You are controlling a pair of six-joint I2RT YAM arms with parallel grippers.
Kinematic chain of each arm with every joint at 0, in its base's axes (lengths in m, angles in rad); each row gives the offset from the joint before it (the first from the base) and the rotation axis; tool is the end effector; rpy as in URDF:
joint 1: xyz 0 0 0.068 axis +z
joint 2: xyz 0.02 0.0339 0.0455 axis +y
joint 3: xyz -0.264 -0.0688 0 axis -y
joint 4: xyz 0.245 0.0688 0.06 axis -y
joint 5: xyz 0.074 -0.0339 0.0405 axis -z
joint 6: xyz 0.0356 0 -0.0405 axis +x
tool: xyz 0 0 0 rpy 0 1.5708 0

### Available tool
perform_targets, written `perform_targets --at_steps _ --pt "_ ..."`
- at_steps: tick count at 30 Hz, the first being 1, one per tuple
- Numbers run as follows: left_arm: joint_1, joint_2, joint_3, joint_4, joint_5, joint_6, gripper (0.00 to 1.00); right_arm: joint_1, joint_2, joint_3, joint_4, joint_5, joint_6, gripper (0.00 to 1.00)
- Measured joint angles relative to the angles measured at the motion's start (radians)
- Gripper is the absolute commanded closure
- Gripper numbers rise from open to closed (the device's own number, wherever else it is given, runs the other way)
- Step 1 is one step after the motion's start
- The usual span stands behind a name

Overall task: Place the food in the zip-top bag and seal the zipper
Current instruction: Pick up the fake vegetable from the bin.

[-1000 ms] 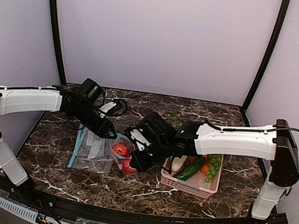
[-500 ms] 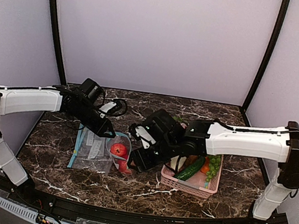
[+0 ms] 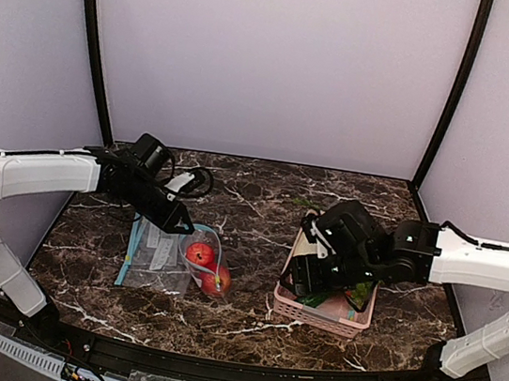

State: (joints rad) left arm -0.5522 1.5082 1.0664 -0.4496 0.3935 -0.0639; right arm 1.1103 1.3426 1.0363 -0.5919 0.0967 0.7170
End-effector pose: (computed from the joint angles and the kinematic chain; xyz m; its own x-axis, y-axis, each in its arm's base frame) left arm 0.2634 -0.1783 0.2433 -0.7050 0.3651 -0.6080 0.6459 0.6846 -0.3378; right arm 0.1276 0.2494 0.2684 -0.8304 -0.2021 -0.5192 -0.4235 0.8345 0.3525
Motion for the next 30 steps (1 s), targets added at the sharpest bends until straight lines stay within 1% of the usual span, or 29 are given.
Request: perform_targets --at_steps 4,7,13,19,25,30 --pt "0.0 -0.006 -0.003 0.001 -0.002 -0.003 0.9 -0.045 -0.112 -0.133 -0.026 0.025 0.115 0.33" --pt "0.0 -0.015 -0.007 0.005 -0.003 -0.007 0.89 -0.079 -0.179 -0.201 -0.037 0.042 0.188 0.34" --pt "0.0 -0.037 -0.01 0.006 -0.01 -0.013 0.89 -0.172 -0.224 -0.284 -0.015 0.069 0.271 0.37" --pt "0.0 -0.051 -0.016 0.006 -0.016 -0.017 0.89 -0.236 -0.204 -0.333 0.068 0.065 0.299 0.38" --pt "0.0 -0.051 -0.017 0.006 -0.017 -0.018 0.89 -0.256 -0.112 -0.334 0.151 0.07 0.319 0.4" --pt "0.0 -0.051 -0.017 0.006 -0.017 -0.019 0.9 -0.259 -0.063 -0.334 0.192 0.088 0.341 0.38"
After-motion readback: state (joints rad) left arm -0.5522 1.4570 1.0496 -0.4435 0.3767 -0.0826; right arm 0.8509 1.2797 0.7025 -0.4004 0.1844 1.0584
